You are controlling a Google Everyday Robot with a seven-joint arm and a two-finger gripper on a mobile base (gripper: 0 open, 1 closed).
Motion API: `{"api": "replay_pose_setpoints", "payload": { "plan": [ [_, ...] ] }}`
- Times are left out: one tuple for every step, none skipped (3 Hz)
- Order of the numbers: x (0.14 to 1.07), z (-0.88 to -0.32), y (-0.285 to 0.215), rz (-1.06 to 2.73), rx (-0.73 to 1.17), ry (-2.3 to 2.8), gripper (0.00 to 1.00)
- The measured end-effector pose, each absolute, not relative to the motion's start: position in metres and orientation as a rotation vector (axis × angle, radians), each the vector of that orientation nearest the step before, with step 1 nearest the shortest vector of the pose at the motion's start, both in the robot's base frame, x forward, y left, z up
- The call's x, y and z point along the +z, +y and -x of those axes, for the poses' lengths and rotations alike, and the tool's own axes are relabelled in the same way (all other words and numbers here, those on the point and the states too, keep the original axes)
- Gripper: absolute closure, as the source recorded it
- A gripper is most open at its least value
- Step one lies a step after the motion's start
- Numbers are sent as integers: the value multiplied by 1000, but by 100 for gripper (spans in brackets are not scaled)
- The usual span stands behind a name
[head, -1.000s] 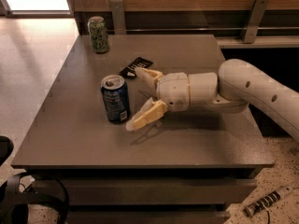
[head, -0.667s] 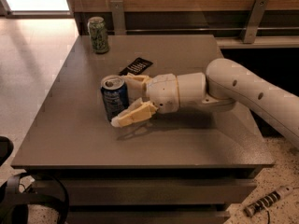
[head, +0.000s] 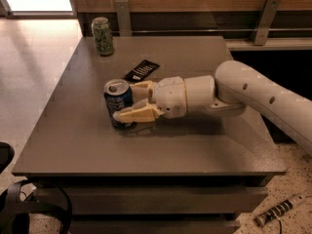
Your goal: Pick pepsi can
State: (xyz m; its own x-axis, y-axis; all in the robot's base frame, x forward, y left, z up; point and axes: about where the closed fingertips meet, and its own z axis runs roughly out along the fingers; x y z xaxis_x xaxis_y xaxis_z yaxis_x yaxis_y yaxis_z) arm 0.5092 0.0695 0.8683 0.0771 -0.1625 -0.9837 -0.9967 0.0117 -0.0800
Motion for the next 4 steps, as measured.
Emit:
{"api": "replay_pose_setpoints", "payload": {
  "plan": [
    [869, -508, 72, 1355, 1059, 1272, 98],
    [869, -507, 73, 1356, 1060, 1271, 100],
    [881, -512, 74, 1352, 1082, 1250, 100],
    [923, -526, 70, 1361, 1037, 1211, 100]
  ]
}}
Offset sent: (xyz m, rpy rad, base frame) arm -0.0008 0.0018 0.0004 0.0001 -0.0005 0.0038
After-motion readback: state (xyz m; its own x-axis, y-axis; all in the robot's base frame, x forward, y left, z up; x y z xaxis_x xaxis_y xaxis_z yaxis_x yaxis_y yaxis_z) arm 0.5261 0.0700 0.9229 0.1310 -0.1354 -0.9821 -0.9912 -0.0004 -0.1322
